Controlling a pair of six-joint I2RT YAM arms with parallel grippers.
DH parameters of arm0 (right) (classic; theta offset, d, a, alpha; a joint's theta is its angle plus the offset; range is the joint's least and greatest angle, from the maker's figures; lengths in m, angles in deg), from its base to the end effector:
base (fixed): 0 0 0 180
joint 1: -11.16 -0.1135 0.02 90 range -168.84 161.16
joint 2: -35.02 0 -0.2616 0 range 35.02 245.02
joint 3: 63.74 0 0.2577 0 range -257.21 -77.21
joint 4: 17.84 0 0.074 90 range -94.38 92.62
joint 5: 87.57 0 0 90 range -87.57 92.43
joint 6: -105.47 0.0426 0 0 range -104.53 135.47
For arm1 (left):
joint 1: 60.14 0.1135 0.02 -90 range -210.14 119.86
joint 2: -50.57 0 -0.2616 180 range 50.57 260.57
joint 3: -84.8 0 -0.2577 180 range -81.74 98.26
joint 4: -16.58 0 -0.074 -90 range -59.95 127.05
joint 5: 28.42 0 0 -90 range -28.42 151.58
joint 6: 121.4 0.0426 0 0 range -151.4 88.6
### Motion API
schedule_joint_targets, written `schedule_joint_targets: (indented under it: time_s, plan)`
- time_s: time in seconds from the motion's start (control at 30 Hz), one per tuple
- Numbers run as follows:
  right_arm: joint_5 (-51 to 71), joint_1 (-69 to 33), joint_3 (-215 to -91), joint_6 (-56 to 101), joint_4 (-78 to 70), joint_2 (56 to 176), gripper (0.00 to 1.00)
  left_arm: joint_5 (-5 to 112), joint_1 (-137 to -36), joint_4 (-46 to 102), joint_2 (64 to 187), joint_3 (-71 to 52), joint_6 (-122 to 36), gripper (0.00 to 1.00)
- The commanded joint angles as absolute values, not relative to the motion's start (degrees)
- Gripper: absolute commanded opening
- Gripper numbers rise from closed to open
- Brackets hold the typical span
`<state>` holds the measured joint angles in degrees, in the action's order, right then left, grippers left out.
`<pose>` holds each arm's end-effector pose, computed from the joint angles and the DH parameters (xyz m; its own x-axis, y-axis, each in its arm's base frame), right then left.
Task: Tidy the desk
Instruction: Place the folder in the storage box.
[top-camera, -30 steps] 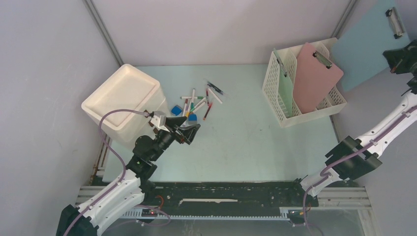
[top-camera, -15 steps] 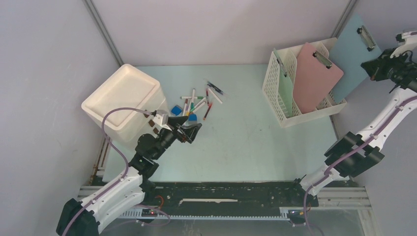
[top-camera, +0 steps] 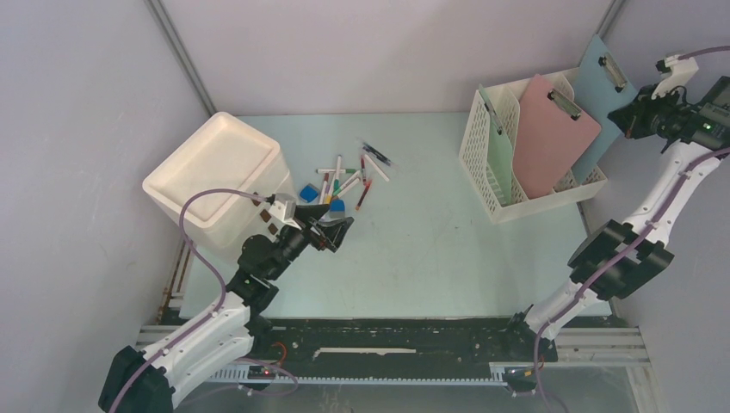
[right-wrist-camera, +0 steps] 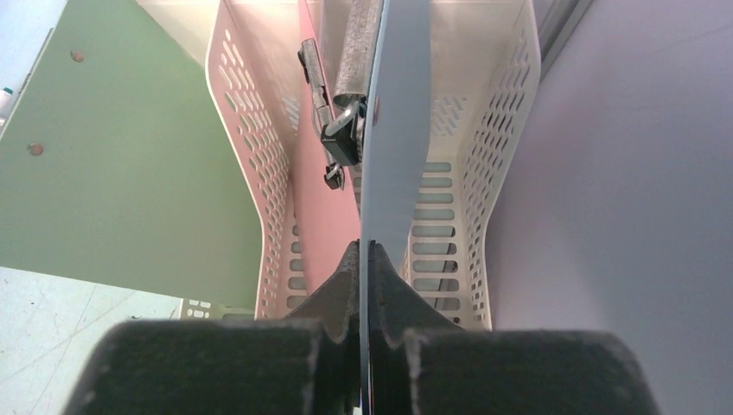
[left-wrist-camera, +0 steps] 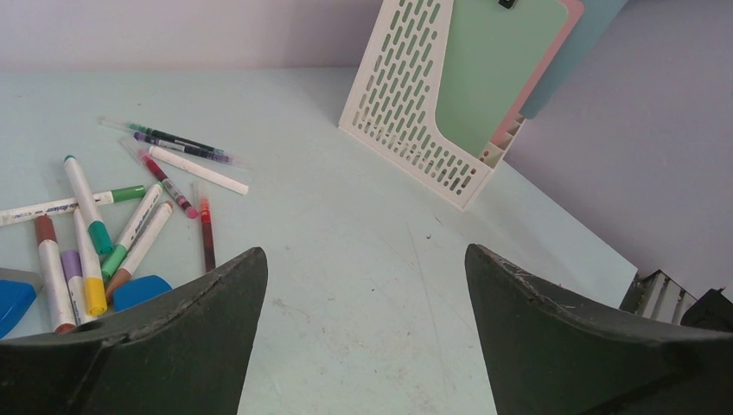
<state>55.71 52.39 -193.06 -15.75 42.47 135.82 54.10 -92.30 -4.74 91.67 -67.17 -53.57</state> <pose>0.3083 -0.2248 0.4411 -0.2775 -0.1689 -0.9458 -0.3066 0.9485 -0.0794 0.1570 -0.1053 0.2439 -0.1278 -0.3616 -0.9235 0.6356 0.6850 -0.3562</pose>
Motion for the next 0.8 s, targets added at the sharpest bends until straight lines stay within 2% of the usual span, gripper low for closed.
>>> schedule_joint_targets:
  time_s: [0.0, 0.37, 0.77]
  plan:
    - [57.7, 49.6, -193.3, -14.4, 40.2, 137.1, 0.0, 54.1, -91.9, -7.0, 91.1, -67.6, -51.8, 0.91]
    - [56.9, 46.8, -194.5, -10.4, 34.4, 141.2, 0.0, 54.3, -91.8, -6.7, 91.6, -67.4, -51.7, 0.91]
    - [59.9, 46.7, -191.5, -11.5, 37.0, 143.6, 0.0, 54.0, -91.7, -6.6, 91.8, -67.2, -52.0, 0.91]
